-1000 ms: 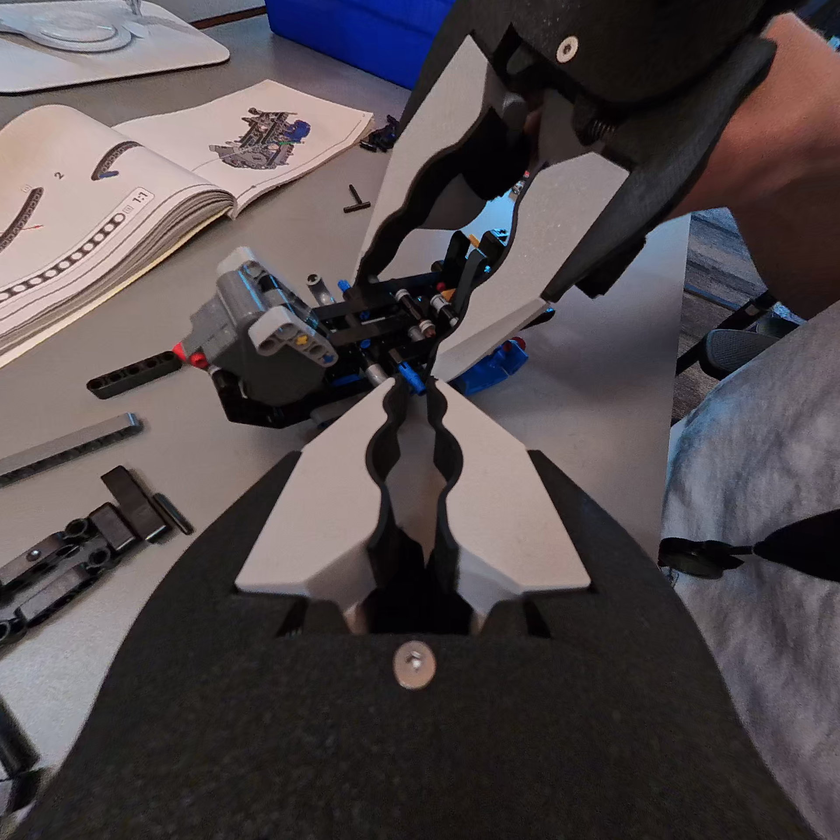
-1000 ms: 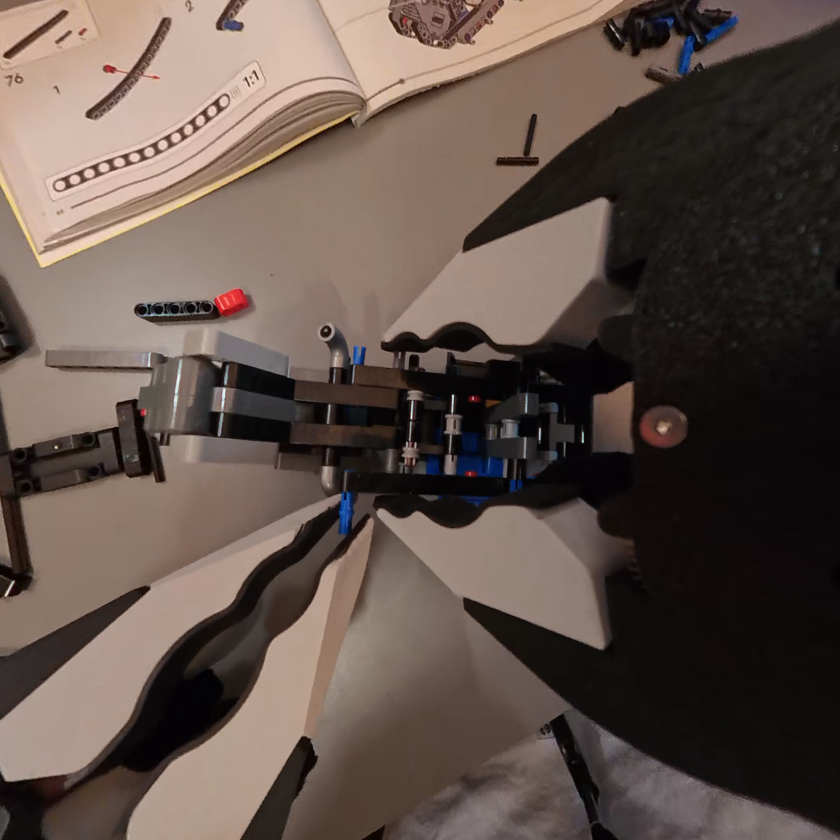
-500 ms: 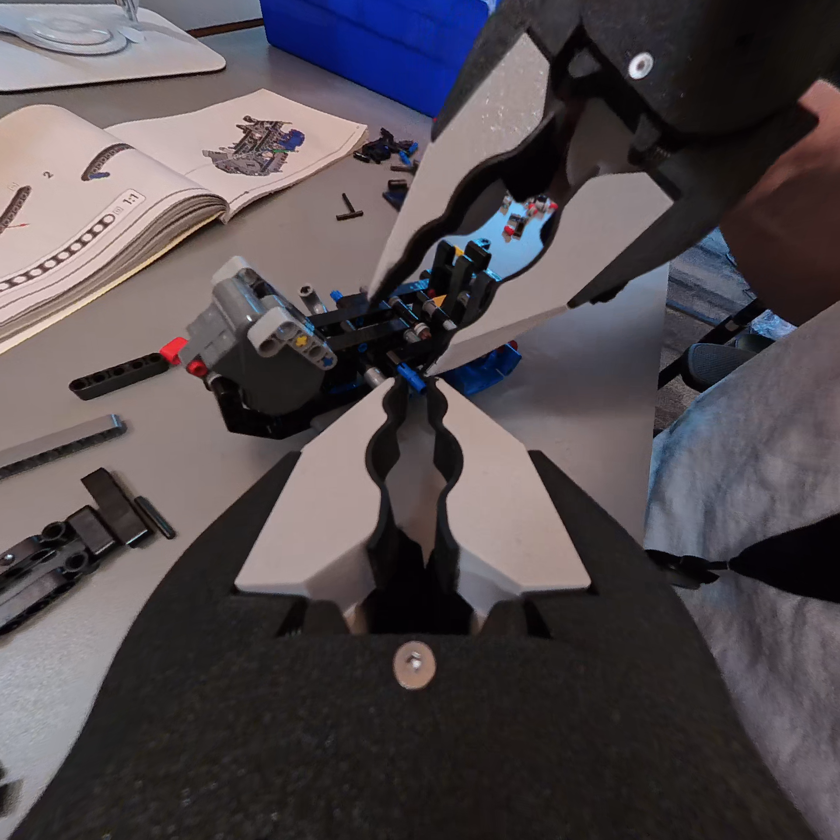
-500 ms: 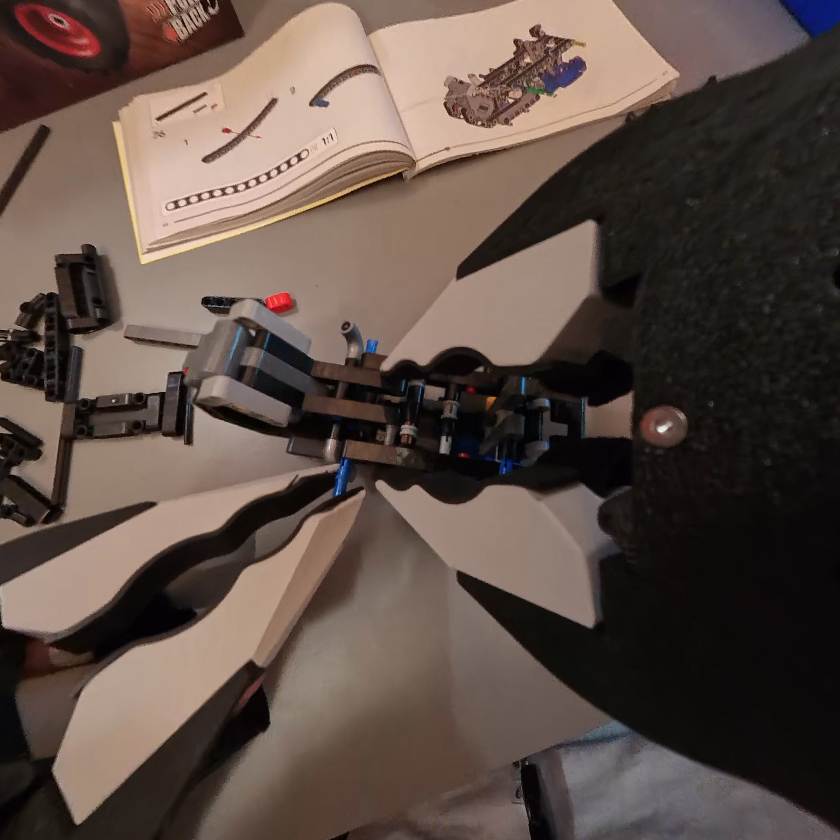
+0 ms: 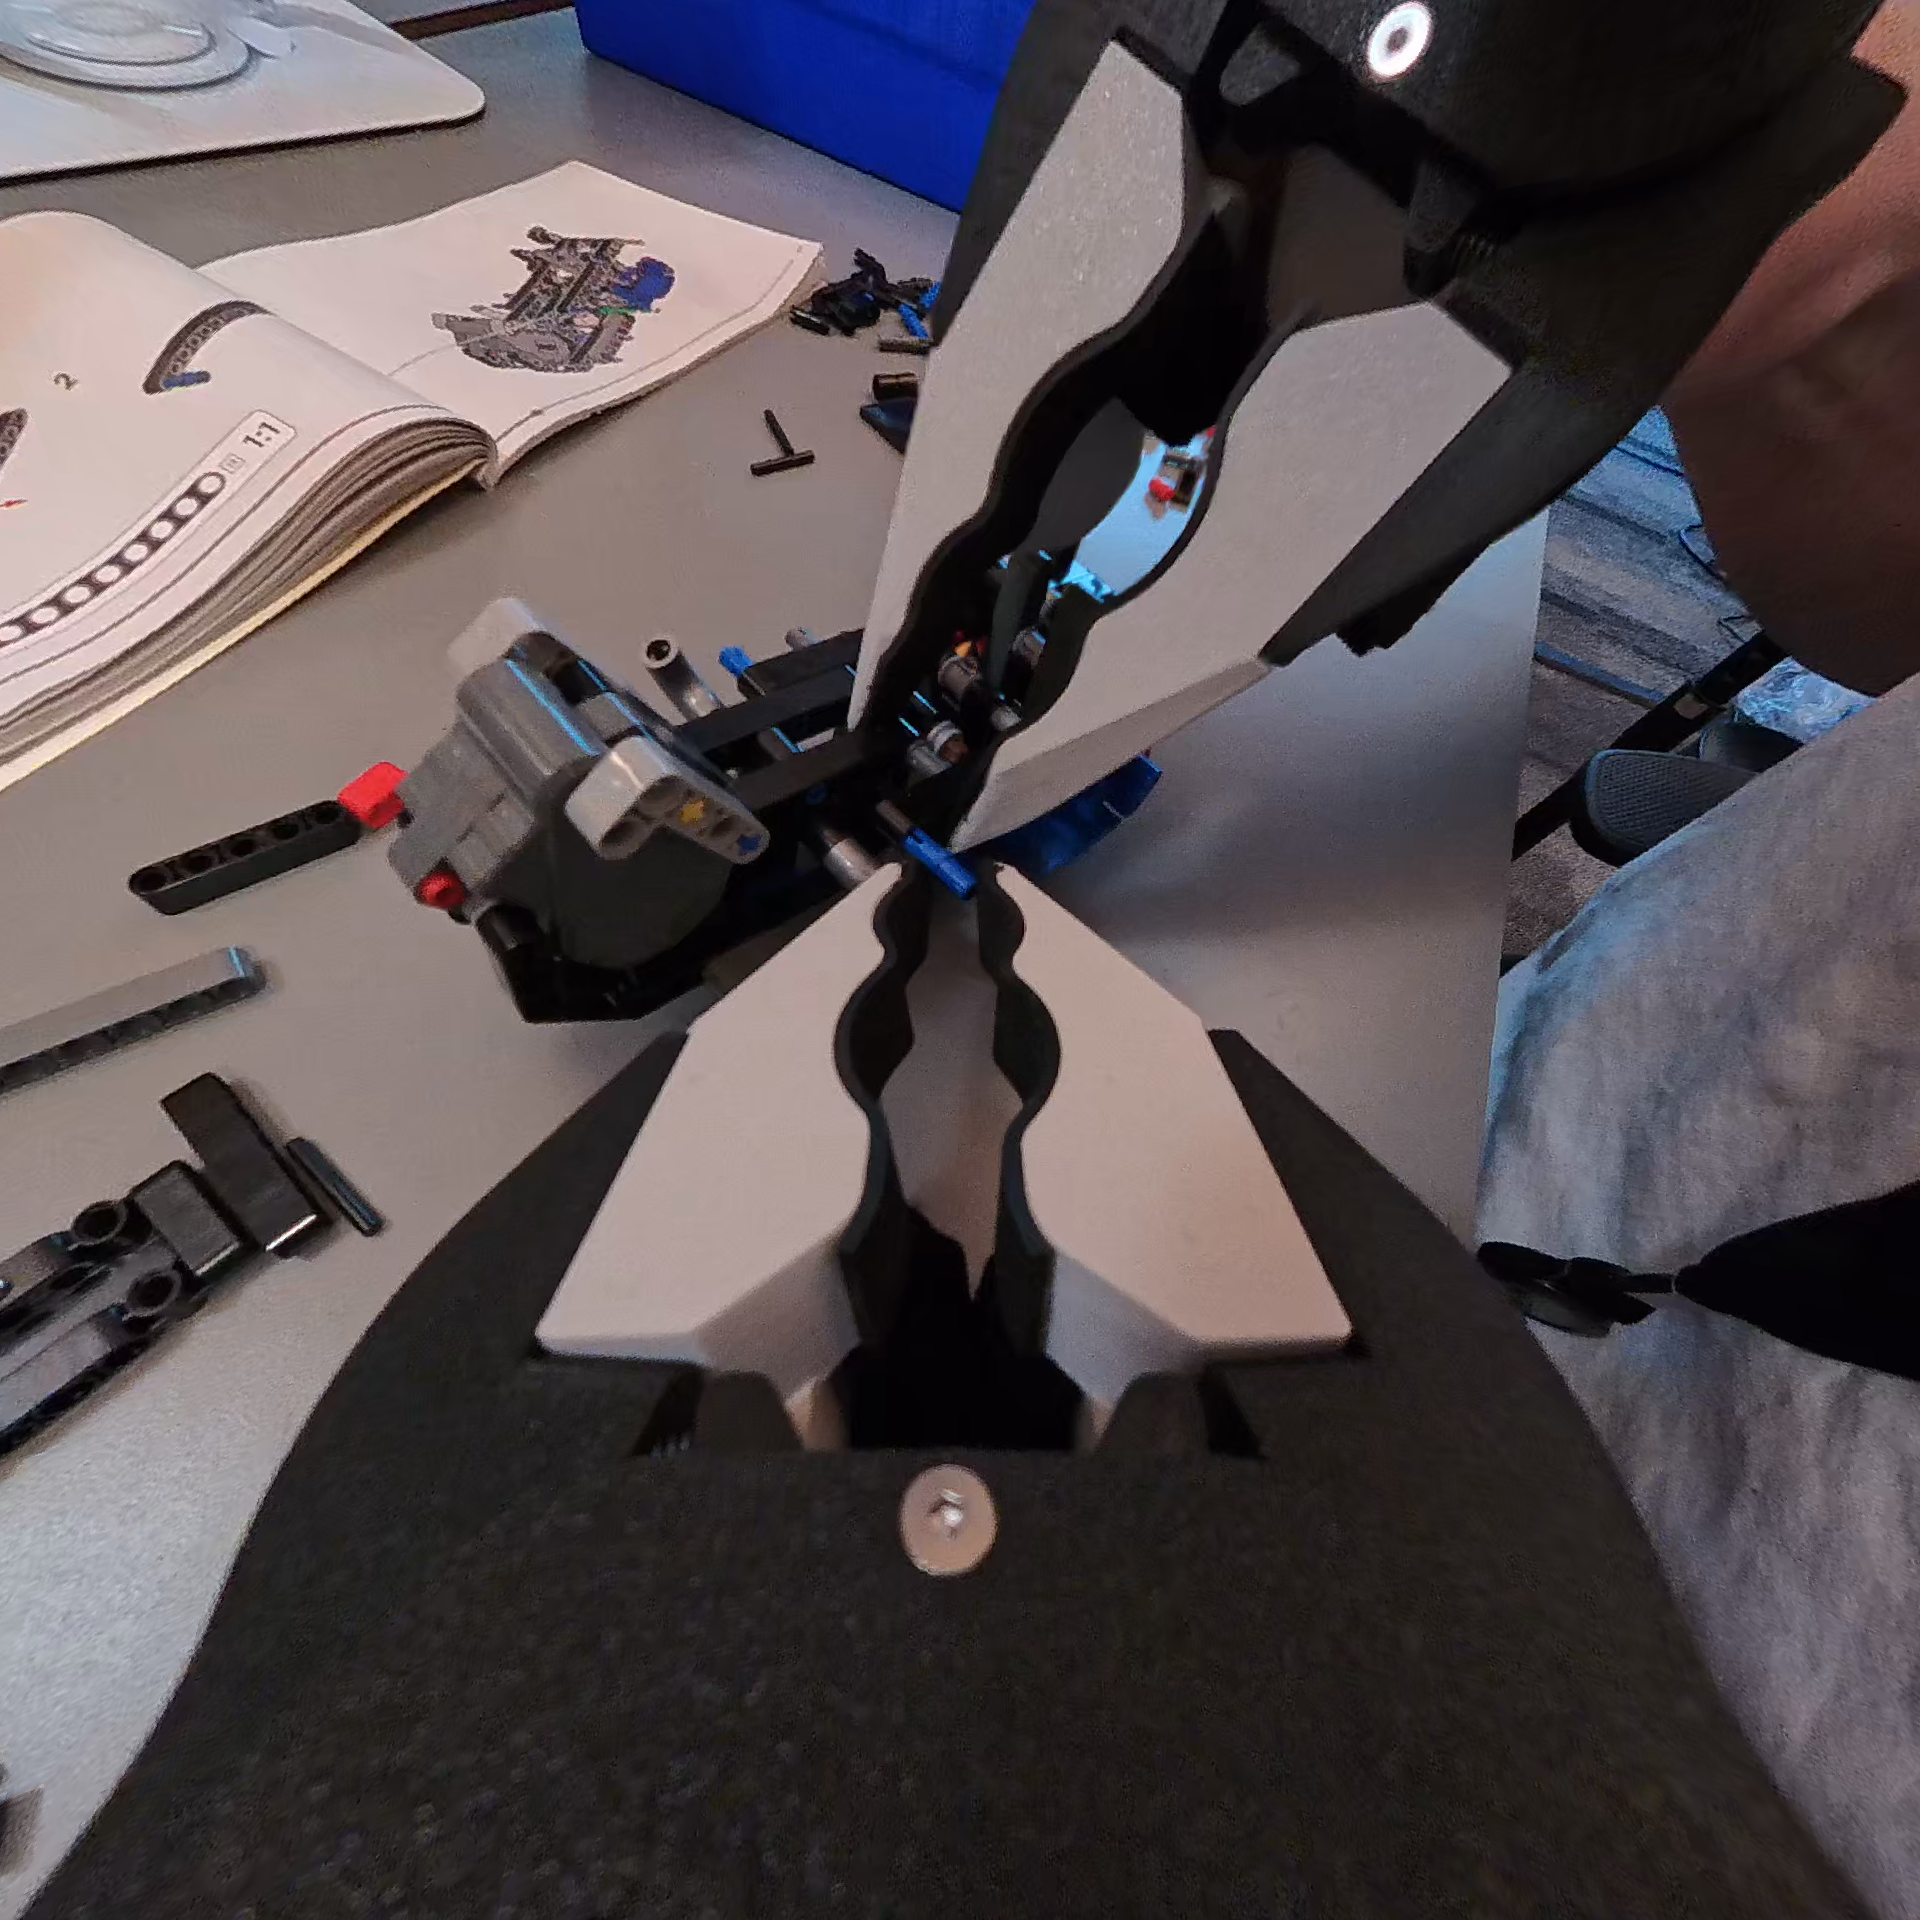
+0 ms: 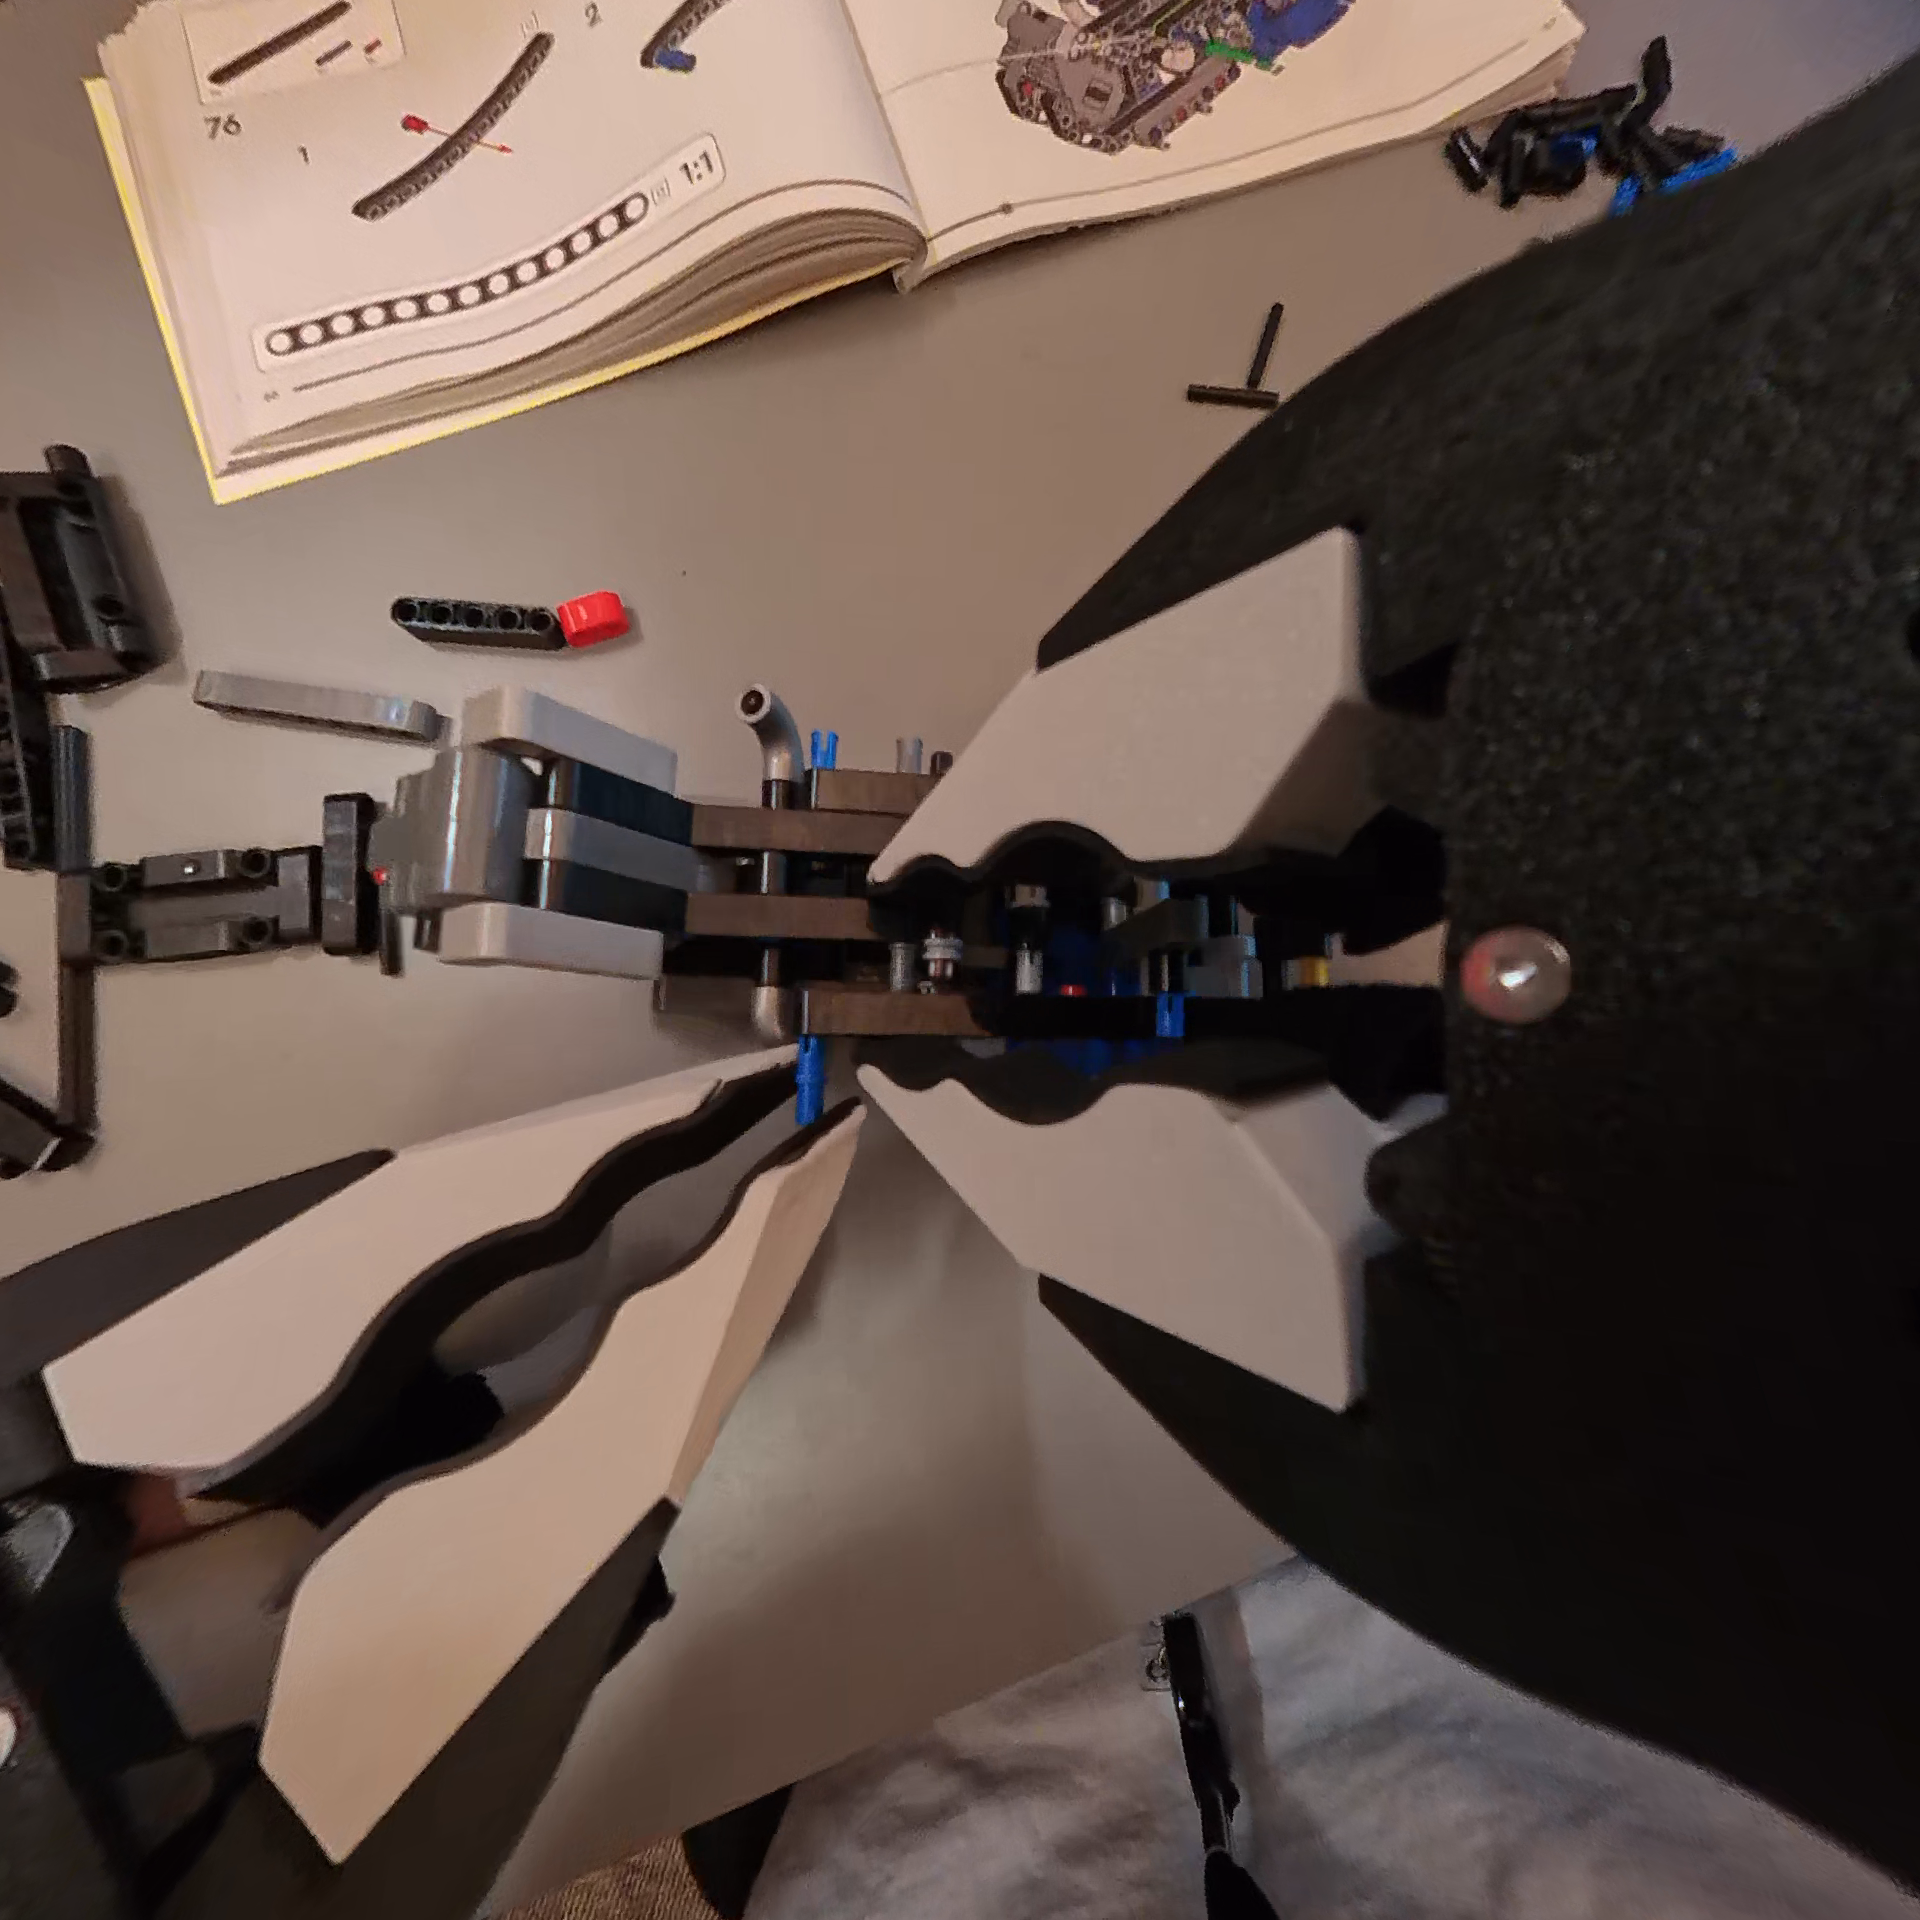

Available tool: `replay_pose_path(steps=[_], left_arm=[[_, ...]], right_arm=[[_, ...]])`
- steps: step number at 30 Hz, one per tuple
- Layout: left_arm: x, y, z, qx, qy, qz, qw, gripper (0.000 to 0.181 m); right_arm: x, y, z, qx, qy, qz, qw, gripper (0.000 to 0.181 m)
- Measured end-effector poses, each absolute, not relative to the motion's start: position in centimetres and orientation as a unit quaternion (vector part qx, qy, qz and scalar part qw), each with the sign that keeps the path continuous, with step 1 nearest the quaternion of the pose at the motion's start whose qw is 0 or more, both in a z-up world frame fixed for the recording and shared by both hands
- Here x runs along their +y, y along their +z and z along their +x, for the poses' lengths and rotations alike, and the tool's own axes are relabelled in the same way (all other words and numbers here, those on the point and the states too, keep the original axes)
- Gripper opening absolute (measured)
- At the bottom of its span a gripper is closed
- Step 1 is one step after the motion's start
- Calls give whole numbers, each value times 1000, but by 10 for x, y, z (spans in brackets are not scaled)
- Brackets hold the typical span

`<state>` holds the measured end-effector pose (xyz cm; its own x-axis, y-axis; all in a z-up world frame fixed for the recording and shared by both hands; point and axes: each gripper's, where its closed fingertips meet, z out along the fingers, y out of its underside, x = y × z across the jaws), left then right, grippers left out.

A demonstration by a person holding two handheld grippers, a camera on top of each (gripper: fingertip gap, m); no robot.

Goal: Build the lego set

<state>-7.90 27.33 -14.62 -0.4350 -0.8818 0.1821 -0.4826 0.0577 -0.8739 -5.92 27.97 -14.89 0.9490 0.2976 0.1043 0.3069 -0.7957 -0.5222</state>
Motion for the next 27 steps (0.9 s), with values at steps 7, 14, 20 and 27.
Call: replay_pose_path(steps=[7,14,20,27], left_arm=[[273,-145,-77,691,-486,-493,208,6],[272,-146,-75,702,-473,-484,222,6],[272,-146,-75,700,-474,-485,224,7],[273,-143,-77,693,-486,-487,217,8]], right_arm=[[278,-150,-58,-155,8,-956,249,24],[277,-150,-57,-174,0,-950,258,22],[279,-149,-57,-166,-1,-946,278,24],[250,-135,-59,-179,13,-947,265,29]])
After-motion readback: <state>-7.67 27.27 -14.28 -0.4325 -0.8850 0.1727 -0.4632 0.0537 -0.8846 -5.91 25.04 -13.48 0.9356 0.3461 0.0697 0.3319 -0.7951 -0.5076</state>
